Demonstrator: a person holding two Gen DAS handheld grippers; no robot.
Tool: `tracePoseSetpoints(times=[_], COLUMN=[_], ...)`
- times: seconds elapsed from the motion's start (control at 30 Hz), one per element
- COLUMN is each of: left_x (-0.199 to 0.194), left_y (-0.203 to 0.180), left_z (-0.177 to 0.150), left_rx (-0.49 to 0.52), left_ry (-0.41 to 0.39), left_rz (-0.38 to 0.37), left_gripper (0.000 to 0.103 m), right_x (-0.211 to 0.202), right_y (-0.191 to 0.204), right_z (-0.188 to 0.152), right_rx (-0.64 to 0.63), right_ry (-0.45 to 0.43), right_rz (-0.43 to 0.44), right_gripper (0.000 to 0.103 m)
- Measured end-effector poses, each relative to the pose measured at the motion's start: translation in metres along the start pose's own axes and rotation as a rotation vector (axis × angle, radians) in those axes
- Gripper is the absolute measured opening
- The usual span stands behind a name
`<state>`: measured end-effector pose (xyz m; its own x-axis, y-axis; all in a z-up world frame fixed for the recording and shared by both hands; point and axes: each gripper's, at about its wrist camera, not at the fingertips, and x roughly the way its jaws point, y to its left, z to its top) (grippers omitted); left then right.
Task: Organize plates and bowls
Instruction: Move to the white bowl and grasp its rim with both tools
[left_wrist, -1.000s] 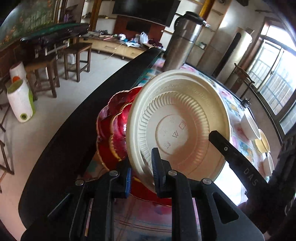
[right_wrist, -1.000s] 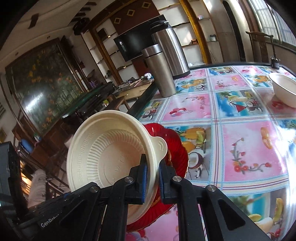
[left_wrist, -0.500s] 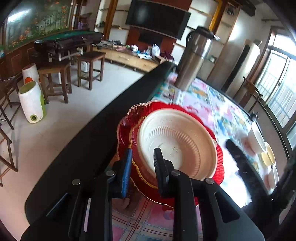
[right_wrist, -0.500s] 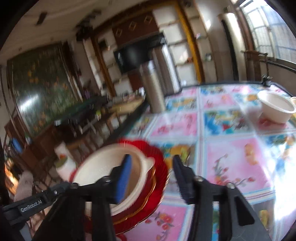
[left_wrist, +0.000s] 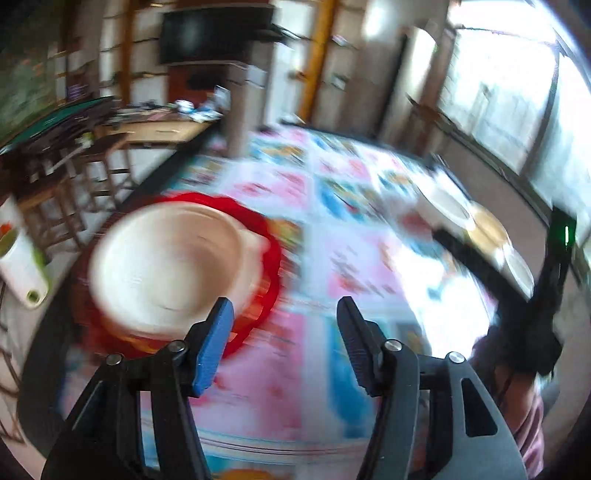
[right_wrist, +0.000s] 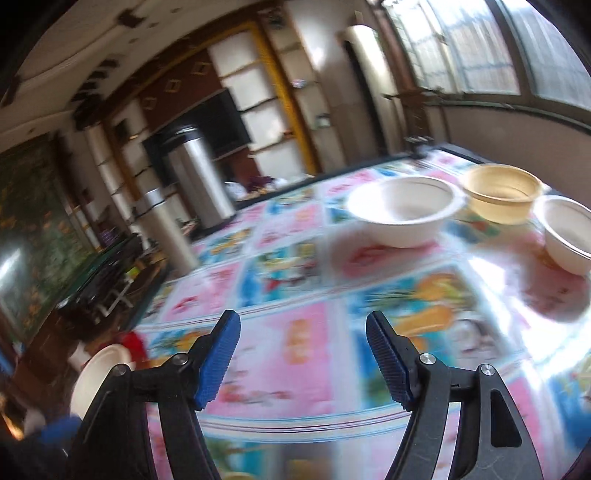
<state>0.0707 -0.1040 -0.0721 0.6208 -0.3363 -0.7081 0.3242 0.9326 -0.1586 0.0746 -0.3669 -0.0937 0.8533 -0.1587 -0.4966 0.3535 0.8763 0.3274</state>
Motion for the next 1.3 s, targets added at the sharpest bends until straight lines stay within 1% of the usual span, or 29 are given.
tracePoseSetpoints(times=[0.1,0.27,0.4,0.47,0.53,0.63,0.73,0.77,0.8,0.83,0.9,0.93,1.0,1.03,1.07,1.1,1.13,1.17,1.23,1.3], left_x=[0.026,0.055,0.071,0.080,0.089,0.106,0.126,0.131,0.138,0.142,0.155,0.161,0.178,0.186,0.196,0.209,0.219,0.230,0.247,0.260], left_y=[-0.040,-0.090,-0.123,-0.138,-0.155,-0.174,-0.184,-0.184,-0.186,-0.187,-0.190,-0.191,-0.195,-0.197,-0.198,-0.200,-0.201,-0.202,-0.204,-0.208], left_z=[-0.011,-0.024,-0.017,-0.007,0.004,0.025,0.051,0.062,0.078,0.090,0.123,0.136,0.164,0.172,0.178,0.184,0.184,0.183,0.179,0.172], left_rx=[0.083,0.193,0.235,0.253,0.265,0.256,0.225,0.206,0.182,0.171,0.153,0.145,0.122,0.115,0.107,0.088,0.074,0.057,0.033,0.031], left_ry=[0.101,0.211,0.252,0.249,0.242,0.227,0.231,0.233,0.234,0.236,0.230,0.227,0.236,0.246,0.262,0.284,0.305,0.328,0.363,0.380], left_rz=[-0.047,-0.086,-0.108,-0.111,-0.110,-0.123,-0.137,-0.155,-0.176,-0.178,-0.148,-0.145,-0.126,-0.118,-0.112,-0.110,-0.107,-0.108,-0.132,-0.135], left_gripper=[0.062,0.062,0.062,0.062,0.062,0.062,0.062,0.062,0.062,0.062,0.062,0.062,0.062,0.066,0.069,0.069,0.069,0.069,0.069,0.069], right_x=[-0.001,0.001,0.003,0.005,0.007,0.008,0.016,0.020,0.025,0.031,0.046,0.052,0.067,0.073,0.080,0.086,0.090,0.094,0.102,0.106], right_y=[-0.036,-0.095,-0.135,-0.151,-0.158,-0.170,-0.181,-0.184,-0.185,-0.188,-0.190,-0.191,-0.189,-0.186,-0.185,-0.185,-0.187,-0.189,-0.195,-0.200], right_z=[0.010,0.025,0.035,0.040,0.043,0.048,0.060,0.067,0.073,0.081,0.097,0.103,0.115,0.118,0.120,0.119,0.119,0.118,0.117,0.118], right_rx=[0.044,0.162,0.231,0.260,0.279,0.299,0.347,0.359,0.371,0.391,0.441,0.462,0.476,0.475,0.475,0.478,0.486,0.496,0.512,0.527], right_ry=[0.014,0.065,0.089,0.095,0.091,0.082,0.069,0.070,0.071,0.078,0.099,0.109,0.139,0.149,0.162,0.172,0.180,0.194,0.220,0.236], right_rz=[-0.063,-0.109,-0.133,-0.146,-0.156,-0.156,-0.063,-0.052,-0.056,-0.049,-0.033,-0.039,-0.078,-0.097,-0.133,-0.161,-0.171,-0.174,-0.140,-0.127], right_gripper=[0.073,0.073,0.073,0.073,0.073,0.074,0.075,0.075,0.075,0.075,0.075,0.075,0.075,0.075,0.075,0.075,0.075,0.075,0.075,0.075])
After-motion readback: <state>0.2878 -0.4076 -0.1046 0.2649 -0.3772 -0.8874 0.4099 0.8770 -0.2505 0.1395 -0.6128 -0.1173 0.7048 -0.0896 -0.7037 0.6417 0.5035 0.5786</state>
